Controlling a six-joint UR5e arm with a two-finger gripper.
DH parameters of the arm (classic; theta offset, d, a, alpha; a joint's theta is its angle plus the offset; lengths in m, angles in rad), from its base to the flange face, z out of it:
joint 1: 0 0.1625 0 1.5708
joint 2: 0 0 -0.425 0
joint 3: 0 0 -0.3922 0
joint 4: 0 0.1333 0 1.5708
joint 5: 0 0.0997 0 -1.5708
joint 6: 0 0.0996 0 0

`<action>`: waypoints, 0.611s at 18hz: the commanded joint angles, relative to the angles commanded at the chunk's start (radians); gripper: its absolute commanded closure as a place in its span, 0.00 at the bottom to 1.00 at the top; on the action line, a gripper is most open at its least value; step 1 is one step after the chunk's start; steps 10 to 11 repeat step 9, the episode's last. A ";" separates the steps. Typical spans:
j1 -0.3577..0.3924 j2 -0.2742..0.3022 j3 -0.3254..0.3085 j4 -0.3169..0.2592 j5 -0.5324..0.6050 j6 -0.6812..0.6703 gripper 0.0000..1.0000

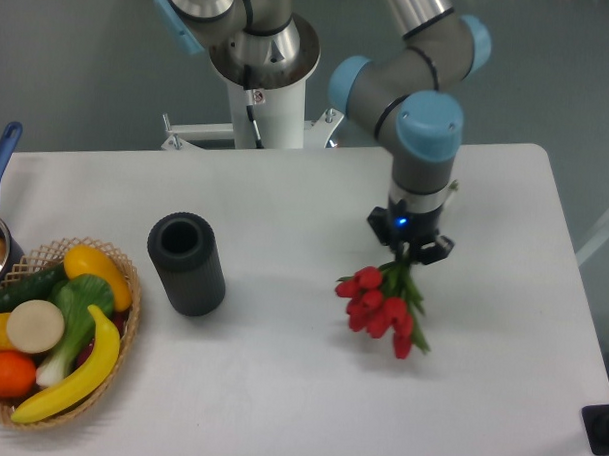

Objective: Pick up the flowers from the table
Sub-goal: 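Lift the grasped red tulips up off the table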

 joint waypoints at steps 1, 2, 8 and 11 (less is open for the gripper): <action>0.000 0.002 0.020 -0.006 0.000 0.000 1.00; -0.003 0.000 0.041 -0.008 0.000 0.000 1.00; 0.015 -0.003 0.160 -0.126 0.002 0.009 1.00; 0.026 -0.005 0.178 -0.144 0.002 0.011 1.00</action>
